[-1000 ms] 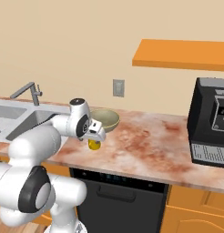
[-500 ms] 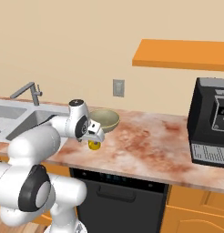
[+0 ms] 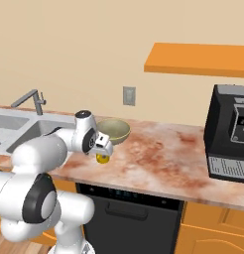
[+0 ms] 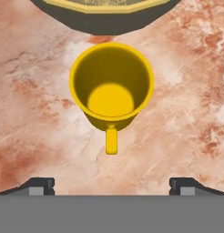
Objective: Clear the mugs and bowl far away from the sink.
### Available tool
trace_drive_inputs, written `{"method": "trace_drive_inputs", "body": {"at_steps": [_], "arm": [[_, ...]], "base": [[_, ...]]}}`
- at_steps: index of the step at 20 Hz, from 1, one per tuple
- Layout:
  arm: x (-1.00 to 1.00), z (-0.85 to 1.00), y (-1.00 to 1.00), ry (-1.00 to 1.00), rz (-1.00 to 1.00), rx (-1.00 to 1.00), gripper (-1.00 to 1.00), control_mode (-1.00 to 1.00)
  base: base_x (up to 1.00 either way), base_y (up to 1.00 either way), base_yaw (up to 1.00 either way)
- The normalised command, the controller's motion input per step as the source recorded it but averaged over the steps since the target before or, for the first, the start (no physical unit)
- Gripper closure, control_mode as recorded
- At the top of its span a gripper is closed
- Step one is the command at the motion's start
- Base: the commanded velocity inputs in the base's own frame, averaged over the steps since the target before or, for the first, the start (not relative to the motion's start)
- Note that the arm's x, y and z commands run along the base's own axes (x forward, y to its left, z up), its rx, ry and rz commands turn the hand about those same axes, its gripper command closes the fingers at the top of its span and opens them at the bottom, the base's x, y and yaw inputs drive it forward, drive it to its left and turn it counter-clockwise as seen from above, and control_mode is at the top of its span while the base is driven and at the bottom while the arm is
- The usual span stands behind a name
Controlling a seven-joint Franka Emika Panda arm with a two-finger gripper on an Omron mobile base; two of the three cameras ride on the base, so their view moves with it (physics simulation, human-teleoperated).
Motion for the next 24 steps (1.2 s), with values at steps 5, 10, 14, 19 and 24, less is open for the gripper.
{"method": "trace_drive_inputs", "body": {"at_steps": [5, 10, 14, 19, 24], "arm": [[0.27, -0.14, 0.0, -0.04, 0.0, 0.0, -1.0, -1.0], [0.22, -0.28, 0.0, -0.01, 0.0, 0.0, -1.0, -1.0], [0.13, -0.34, -0.02, 0.0, 0.0, 0.0, -1.0, -1.0], [0.07, -0.23, -0.05, 0.0, 0.0, 0.0, -1.0, -1.0], [0.0, -0.04, 0.0, 0.0, 0.0, 0.0, -1.0, -1.0]], "base": [[0.0, 0.0, 0.0], [0.0, 0.0, 0.0], [0.0, 0.0, 0.0], [0.0, 0.0, 0.0], [0.0, 0.0, 0.0]]}}
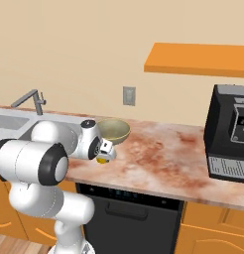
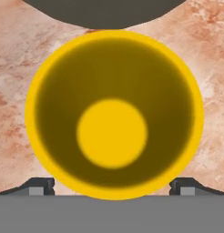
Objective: Clear the mugs and bowl far away from the sink.
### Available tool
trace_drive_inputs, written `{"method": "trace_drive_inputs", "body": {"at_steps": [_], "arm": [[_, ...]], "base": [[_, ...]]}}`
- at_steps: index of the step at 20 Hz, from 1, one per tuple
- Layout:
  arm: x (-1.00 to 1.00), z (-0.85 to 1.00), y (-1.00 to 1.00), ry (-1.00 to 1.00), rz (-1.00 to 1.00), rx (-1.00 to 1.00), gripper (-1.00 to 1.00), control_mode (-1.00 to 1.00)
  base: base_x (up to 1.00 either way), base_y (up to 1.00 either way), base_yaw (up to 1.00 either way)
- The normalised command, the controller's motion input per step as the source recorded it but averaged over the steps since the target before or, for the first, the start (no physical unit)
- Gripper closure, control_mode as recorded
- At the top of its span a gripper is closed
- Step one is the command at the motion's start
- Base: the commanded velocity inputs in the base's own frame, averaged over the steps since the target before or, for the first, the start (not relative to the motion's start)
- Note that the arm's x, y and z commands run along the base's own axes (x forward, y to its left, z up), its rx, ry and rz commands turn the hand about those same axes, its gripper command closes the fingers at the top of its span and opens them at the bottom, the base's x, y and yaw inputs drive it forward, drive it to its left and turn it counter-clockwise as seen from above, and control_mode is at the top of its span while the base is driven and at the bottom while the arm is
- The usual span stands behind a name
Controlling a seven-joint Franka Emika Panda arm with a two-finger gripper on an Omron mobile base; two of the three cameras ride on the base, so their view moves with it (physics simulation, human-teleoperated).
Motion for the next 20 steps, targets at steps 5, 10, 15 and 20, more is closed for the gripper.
{"method": "trace_drive_inputs", "body": {"at_steps": [5, 10, 15, 20], "arm": [[0.0, -0.01, 0.0, 0.0, 0.0, 0.0, 1.0, -1.0], [0.0, 0.0, 0.0, 0.0, 0.0, 0.0, 1.0, -1.0], [0.0, 0.0, 0.0, 0.0, 0.0, 0.0, 1.0, -1.0], [0.03, -0.01, 0.0, 0.0, 0.0, 0.0, 1.0, -1.0]], "base": [[0.0, 0.0, 0.0], [0.0, 0.0, 0.0], [0.0, 0.0, 0.0], [0.0, 0.0, 0.0]]}}
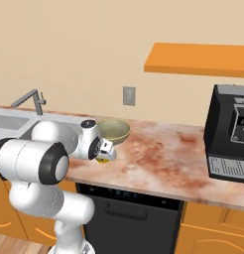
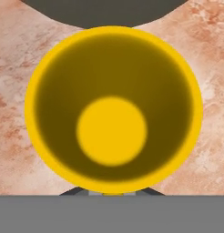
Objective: Clear the mugs and bowl far away from the sink.
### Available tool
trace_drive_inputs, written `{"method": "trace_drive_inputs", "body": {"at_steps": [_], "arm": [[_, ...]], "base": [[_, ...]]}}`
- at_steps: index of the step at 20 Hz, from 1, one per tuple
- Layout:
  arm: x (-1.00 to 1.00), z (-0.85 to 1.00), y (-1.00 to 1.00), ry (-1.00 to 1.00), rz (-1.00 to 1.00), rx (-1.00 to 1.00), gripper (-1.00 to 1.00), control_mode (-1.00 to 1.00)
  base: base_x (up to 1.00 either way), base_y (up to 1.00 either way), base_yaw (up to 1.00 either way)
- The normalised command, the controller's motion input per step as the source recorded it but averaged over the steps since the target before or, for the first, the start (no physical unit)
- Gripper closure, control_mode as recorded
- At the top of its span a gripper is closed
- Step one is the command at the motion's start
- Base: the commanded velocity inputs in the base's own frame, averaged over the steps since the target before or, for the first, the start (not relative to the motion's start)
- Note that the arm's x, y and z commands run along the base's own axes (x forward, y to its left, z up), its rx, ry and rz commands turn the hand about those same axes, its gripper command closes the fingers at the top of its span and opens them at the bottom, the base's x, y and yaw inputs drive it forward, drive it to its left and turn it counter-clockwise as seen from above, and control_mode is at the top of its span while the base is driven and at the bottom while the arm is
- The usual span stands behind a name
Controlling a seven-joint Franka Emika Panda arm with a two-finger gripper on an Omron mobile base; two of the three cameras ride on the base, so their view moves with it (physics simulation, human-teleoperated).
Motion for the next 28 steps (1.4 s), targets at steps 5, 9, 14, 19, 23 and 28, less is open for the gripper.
{"method": "trace_drive_inputs", "body": {"at_steps": [5, 9, 14, 19, 23, 28], "arm": [[-0.21, 0.24, -0.03, 0.0, 0.0, 0.0, 1.0, -1.0], [-0.44, 0.56, -0.01, 0.0, 0.01, 0.0, 1.0, -1.0], [-0.56, 0.73, -0.04, 0.0, 0.01, 0.0, 1.0, -1.0], [-0.78, 0.85, 0.0, 0.0, 0.05, 0.02, 1.0, -1.0], [-0.86, 0.54, 0.0, -0.04, 0.0, 0.02, 1.0, -1.0], [-0.44, 0.2, 0.0, 0.02, 0.0, 0.0, 1.0, -1.0]], "base": [[0.0, 0.0, 0.0], [0.0, 0.0, 0.0], [0.0, 0.0, 0.0], [0.0, 0.0, 0.0], [0.0, 0.0, 0.0], [0.0, 0.0, 0.0]]}}
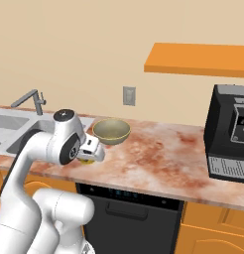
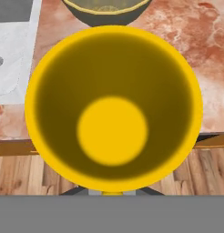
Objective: Clear the mugs and bowl far away from the sink.
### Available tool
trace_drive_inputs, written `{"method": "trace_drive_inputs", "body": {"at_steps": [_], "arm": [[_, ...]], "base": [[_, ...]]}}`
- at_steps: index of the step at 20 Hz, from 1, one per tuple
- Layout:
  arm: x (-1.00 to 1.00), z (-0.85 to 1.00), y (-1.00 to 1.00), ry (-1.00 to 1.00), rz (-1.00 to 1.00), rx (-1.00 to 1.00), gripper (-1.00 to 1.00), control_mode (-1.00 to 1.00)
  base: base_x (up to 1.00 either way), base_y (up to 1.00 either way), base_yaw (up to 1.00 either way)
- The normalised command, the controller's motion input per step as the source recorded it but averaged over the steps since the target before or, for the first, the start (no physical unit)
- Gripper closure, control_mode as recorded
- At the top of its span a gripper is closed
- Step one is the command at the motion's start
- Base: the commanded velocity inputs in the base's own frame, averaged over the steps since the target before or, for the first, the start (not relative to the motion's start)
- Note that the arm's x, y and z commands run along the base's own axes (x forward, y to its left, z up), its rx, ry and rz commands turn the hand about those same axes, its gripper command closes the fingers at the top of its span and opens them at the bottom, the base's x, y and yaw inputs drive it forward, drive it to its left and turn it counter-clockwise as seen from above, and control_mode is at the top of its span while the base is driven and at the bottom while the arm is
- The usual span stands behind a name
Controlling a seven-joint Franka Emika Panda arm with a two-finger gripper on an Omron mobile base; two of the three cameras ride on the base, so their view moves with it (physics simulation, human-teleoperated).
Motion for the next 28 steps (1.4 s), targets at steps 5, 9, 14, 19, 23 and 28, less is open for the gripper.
{"method": "trace_drive_inputs", "body": {"at_steps": [5, 9, 14, 19, 23, 28], "arm": [[-0.03, 0.0, 0.0, 0.01, 0.0, 0.0, 1.0, -1.0], [-0.02, 0.0, 0.0, 0.0, 0.0, 0.0, 1.0, -1.0], [-0.01, 0.0, 0.0, 0.0, 0.0, 0.0, 1.0, 1.0], [0.0, 0.0, 0.0, 0.0, 0.0, 0.0, 1.0, 1.0], [0.0, 0.0, 0.0, 0.0, 0.0, 0.0, 1.0, 1.0], [0.0, 0.0, 0.0, 0.0, 0.0, 0.0, 1.0, 1.0]], "base": [[0.0, 0.0, 0.0], [0.0, 0.0, 0.0], [-0.21, 0.18, 0.0], [-0.5, 0.86, 0.14], [-0.18, 1.0, 0.65], [-0.14, 0.74, 0.97]]}}
